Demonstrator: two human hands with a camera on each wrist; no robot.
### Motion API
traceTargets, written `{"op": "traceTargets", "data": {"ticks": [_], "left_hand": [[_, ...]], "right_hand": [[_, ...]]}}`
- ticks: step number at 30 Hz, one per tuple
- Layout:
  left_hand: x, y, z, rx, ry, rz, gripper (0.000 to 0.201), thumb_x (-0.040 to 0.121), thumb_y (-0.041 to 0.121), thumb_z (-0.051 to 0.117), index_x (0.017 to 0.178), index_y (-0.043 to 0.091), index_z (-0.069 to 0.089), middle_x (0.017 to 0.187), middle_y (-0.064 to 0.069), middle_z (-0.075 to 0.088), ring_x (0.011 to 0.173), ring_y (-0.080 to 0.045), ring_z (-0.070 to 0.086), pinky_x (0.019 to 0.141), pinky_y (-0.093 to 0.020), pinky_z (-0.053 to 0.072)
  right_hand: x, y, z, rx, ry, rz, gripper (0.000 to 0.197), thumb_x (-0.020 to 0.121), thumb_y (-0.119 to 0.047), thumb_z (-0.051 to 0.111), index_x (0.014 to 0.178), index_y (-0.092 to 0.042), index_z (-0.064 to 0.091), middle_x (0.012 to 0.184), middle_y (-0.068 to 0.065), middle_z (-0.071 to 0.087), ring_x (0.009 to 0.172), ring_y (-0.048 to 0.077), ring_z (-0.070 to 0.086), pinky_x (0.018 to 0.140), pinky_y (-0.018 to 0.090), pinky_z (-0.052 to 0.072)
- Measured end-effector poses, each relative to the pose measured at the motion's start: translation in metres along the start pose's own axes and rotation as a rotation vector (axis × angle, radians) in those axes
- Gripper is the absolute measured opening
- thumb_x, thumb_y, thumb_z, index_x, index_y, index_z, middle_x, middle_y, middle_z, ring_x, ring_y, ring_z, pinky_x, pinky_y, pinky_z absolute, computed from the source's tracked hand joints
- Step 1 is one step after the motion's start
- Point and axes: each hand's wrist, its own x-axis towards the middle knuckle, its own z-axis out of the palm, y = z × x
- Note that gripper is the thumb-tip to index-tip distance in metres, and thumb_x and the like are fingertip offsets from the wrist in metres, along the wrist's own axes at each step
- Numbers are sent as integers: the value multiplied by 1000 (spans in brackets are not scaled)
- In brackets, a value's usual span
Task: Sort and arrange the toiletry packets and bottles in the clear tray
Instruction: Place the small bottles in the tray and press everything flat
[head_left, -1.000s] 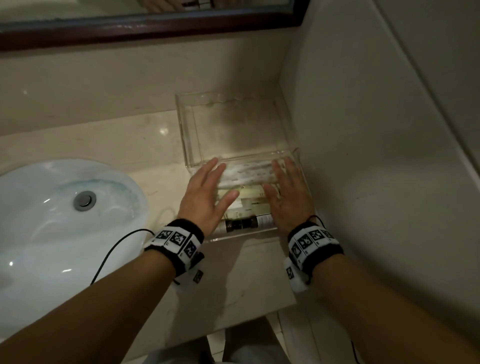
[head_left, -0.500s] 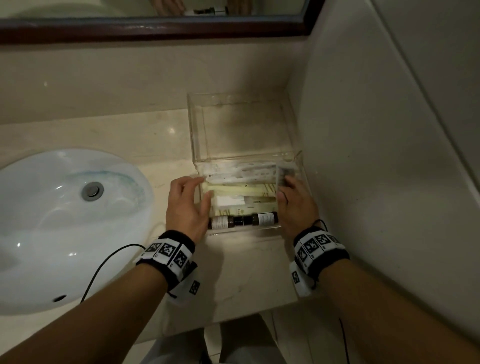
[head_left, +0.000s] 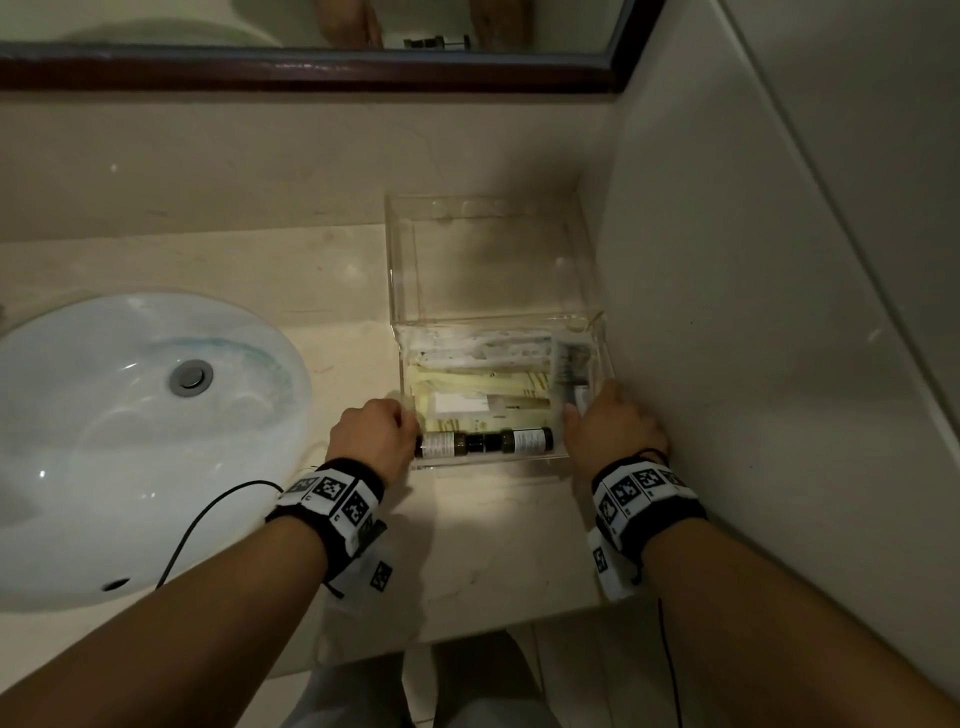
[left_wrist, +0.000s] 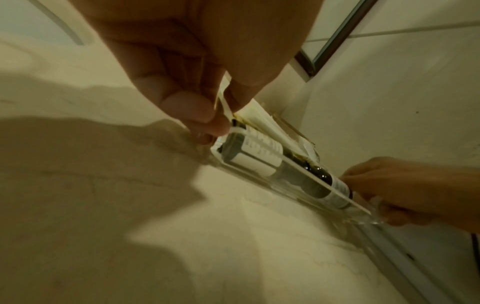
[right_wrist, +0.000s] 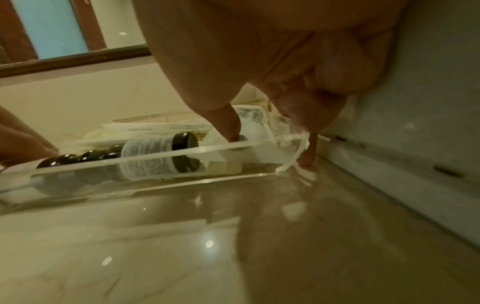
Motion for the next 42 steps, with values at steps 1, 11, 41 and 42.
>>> {"op": "traceTargets", "data": {"ticks": [1, 11, 41, 42], "left_hand": [[0, 0, 0, -8, 4, 6, 40, 99, 38, 43, 82, 10, 67, 77, -12, 67, 73, -33, 61, 70, -38, 54], [5, -1, -1, -78, 53, 43, 38, 100, 38, 44, 81, 12, 64, 75, -12, 66, 71, -34, 58, 61, -32, 41], [30, 2, -11, -110, 39, 55, 34, 98, 35, 47, 76, 13, 61, 70, -9, 64, 70, -32, 59, 62, -33, 46], [30, 2, -11, -107, 35, 57, 34, 98, 35, 47, 76, 12, 61, 71, -9, 64, 70, -32, 59, 62, -33, 46]], "right_hand": [[2, 0, -1, -6, -26, 25, 58, 97, -53, 42, 132, -6, 40, 124, 16, 58, 108, 38, 60, 80, 43, 50], [12, -3, -5, 66, -74, 59, 53, 98, -54, 39, 126, -8, 36, 117, 18, 60, 105, 38, 60, 69, 38, 40], [30, -15, 10, -90, -41, -160, 48, 98, -17, 38, 144, -30, 37, 162, -2, 5, 118, 30, 39, 80, 37, 50], [32, -15, 13, -112, -46, -161, 54, 97, -17, 38, 148, -31, 31, 161, 0, 10, 105, 26, 43, 72, 35, 48]]}}
